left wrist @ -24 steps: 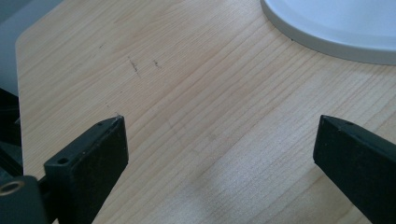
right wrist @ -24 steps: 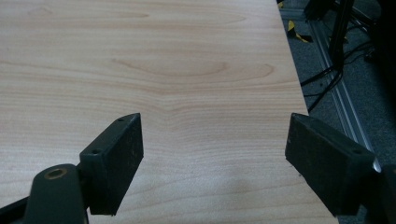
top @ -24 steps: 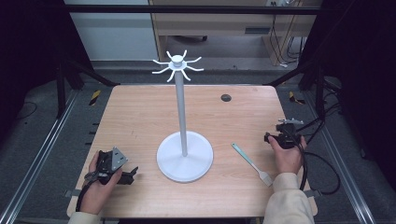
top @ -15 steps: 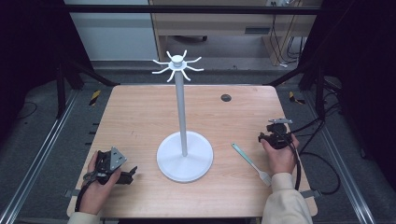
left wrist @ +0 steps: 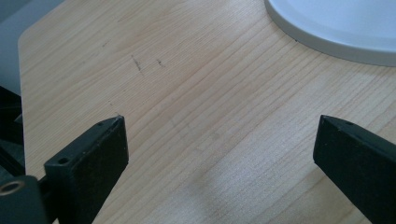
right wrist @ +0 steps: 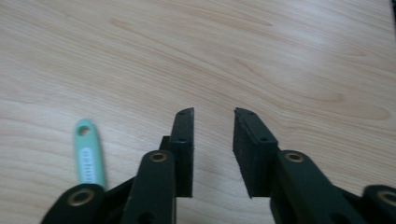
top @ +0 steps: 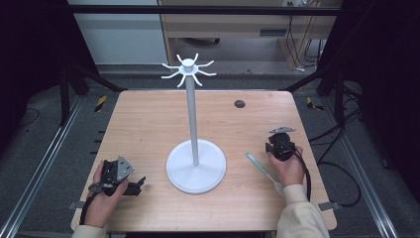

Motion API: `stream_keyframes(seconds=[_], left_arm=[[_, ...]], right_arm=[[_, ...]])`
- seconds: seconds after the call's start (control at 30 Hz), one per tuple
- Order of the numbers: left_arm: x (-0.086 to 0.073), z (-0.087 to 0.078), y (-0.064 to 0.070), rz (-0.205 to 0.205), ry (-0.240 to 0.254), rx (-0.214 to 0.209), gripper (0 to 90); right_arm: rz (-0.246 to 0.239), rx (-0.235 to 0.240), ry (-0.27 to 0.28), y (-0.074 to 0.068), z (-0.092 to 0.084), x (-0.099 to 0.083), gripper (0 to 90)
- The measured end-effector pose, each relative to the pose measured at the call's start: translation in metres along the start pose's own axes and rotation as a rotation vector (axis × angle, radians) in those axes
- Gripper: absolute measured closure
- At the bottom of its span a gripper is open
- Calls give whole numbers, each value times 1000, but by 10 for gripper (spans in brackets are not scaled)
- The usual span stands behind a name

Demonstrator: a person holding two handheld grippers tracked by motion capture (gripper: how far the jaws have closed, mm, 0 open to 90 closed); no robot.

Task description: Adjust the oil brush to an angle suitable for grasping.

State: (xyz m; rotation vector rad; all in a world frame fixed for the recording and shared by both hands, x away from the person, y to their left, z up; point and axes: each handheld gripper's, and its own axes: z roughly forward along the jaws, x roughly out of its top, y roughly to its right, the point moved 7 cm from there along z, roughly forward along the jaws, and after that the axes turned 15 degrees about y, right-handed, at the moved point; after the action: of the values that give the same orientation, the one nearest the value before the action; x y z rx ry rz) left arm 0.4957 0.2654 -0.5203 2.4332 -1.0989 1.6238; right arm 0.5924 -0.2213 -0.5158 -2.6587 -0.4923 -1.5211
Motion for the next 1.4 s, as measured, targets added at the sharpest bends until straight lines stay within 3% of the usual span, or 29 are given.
stream_keyframes(seconds=[0.27,0.57,1.03,1.23,1.4], left_arm=[[1,0,0,2,4,-1,28],[1,0,1,6,2,-3,28],[1,-1,0,2,4,2,28],[1,-1,0,2,4,1,28],[0,-1,-1,2,1,-1,28]], right_arm=[[-44,113,-21,-18,2,-4,900],[-60,199,-64,-31,6,-12,900],[-64,259,-106,-44,9,-17,900],[-93,274,-116,-47,7,-17,900],[-107,327,-121,-57,3,-18,900]])
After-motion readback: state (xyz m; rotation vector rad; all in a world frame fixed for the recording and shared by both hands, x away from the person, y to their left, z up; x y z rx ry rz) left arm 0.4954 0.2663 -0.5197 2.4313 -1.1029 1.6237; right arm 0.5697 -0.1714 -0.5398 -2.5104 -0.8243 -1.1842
